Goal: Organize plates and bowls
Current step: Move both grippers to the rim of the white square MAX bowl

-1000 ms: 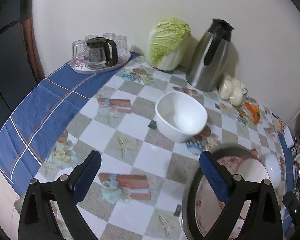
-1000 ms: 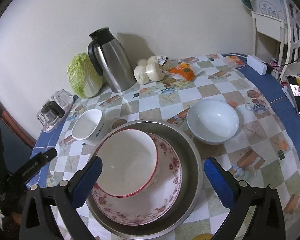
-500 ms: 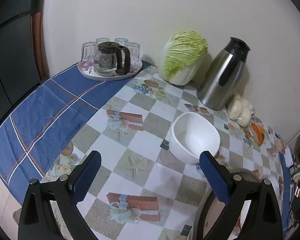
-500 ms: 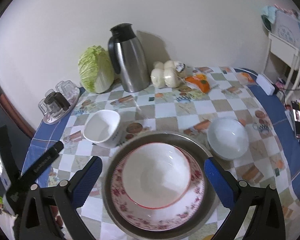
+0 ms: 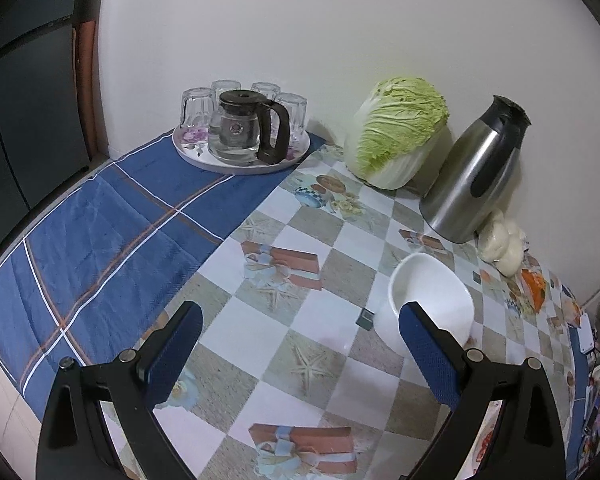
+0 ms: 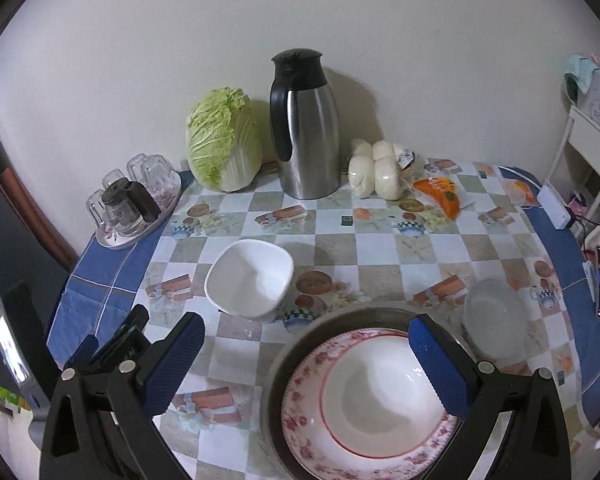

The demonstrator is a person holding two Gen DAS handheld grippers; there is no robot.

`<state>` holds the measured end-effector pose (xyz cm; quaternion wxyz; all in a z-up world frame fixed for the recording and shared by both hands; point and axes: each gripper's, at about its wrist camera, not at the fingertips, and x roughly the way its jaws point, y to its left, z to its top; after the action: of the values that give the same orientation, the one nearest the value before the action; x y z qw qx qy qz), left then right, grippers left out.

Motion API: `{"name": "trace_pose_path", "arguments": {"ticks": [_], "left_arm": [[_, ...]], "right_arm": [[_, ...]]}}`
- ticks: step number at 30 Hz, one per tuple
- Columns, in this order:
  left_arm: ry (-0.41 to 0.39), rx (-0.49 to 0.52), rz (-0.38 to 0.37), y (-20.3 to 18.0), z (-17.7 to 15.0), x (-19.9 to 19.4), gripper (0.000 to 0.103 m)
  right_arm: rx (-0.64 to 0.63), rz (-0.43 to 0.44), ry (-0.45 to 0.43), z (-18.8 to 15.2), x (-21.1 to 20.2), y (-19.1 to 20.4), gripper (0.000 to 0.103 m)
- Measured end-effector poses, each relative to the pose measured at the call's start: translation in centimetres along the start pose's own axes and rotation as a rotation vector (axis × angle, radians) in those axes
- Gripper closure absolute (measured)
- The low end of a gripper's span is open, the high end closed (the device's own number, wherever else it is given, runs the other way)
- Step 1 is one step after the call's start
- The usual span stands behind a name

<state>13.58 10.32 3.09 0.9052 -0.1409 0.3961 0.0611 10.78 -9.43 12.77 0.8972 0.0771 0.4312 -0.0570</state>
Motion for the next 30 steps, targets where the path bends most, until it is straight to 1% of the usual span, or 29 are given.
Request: {"name": "trace_pose_path", "arguments": {"ticks": [7,9,17,23,28,30], "left_arm": [[0.001,-0.025,0.002,1.0,0.8,1.1,0.004],[-0.006,-0.034,0.001,1.3,1.2,1.4,0.004],[-0.012,-0.085,0.015,3.4,2.5,3.4,0.004],[0.029,-0.157,-0.051,4.4,2.4,5.3,0.004],[0.049,-0.148,-0.074,3.6,2.5,5.9,0.004],[0.061,-0.145,-0.112,3.1,2.5,6.2,0.004]], "right_arm": [[0.000,-0.007,0.059,1.3,2.7,1.4,0.000],[-0.013,-0.022,0.071,1.5,3.4,1.8,0.000],[0.002,-0.039,0.122,2.1,6.9,1.8,0.000],[0.006,-0.044,0.153,2.6,9.4,1.9,0.000],[0.019,-0.053,0.183,2.8,11.3,1.7,0.000],[0.017,-0.055,0.193,2.9,12.0,1.6,0.000]]}}
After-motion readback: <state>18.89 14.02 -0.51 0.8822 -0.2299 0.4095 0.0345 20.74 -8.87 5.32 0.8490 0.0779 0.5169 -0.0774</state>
